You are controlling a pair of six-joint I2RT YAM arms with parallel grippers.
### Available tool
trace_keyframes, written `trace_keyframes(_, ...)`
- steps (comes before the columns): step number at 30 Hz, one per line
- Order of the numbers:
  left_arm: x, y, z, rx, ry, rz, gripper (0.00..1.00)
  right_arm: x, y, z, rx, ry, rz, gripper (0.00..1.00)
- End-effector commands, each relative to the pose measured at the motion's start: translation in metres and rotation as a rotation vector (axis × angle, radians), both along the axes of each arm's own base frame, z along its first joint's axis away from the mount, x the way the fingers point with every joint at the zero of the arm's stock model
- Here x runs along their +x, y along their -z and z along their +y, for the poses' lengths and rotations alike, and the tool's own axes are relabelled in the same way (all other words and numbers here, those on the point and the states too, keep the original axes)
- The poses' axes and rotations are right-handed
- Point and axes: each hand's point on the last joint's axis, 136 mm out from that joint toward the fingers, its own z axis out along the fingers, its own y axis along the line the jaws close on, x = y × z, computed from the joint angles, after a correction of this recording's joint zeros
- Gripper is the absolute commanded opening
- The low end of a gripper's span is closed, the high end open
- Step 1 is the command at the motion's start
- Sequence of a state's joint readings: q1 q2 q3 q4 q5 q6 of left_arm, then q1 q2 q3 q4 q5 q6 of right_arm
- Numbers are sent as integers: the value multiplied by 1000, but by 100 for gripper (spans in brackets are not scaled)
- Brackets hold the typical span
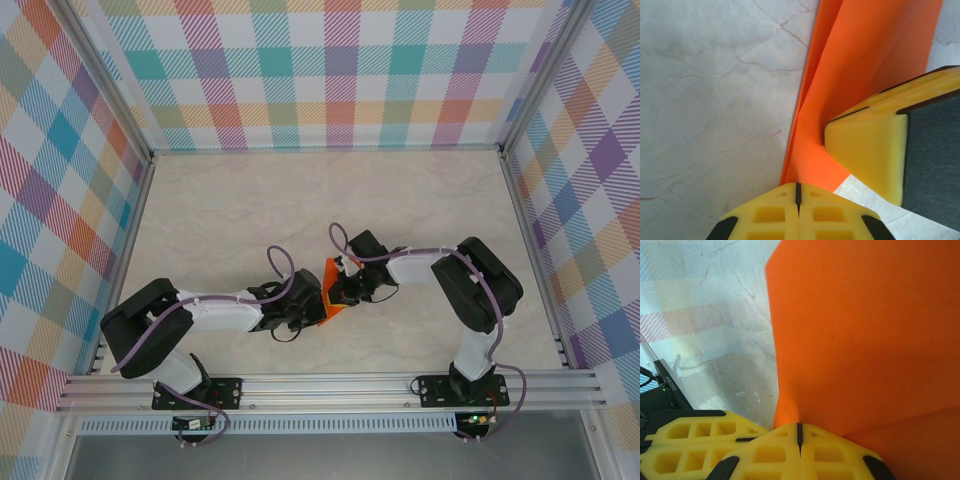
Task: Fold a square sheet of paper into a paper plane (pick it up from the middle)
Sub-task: Fourth fold the wing at the center of the table.
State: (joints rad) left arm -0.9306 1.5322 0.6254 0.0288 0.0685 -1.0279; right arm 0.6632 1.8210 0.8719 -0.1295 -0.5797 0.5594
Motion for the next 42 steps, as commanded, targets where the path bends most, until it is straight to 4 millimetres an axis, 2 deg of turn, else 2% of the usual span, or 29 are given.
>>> trace_keyframes(1, -1, 10, 10, 47, -10, 28, 0, 0, 5, -3, -35, -18, -30, 2)
trace_keyframes(6, -9, 17, 19, 78, -13, 59, 0, 1, -20, 10, 20, -65, -97, 2)
trace_keyframes(13, -13, 18, 24, 105, -15, 79, 0, 6, 3, 9, -63, -73, -89, 2)
trace_keyframes(18, -22, 24, 33, 138, -14, 117, 0, 19, 13, 4, -114, -57, -116, 1)
trace_keyframes(23, -32, 31, 44, 170, -11, 155, 0, 41, 19, -6, -117, -15, -136, 1)
trace_keyframes(29, -45, 42, 56, 205, 1, 195, 0, 74, 16, -16, -100, 36, -177, 1)
trace_keyframes(35, -49, 46, 59, 214, 10, 209, 0, 105, 13, -33, -105, 97, -203, 1)
trace_keyframes(38, -48, 44, 58, 213, 16, 200, 0, 117, 3, -38, -82, 125, -214, 1)
trace_keyframes(42, -43, 39, 57, 228, 23, 182, 0, 109, -29, -29, 9, 118, -232, 3)
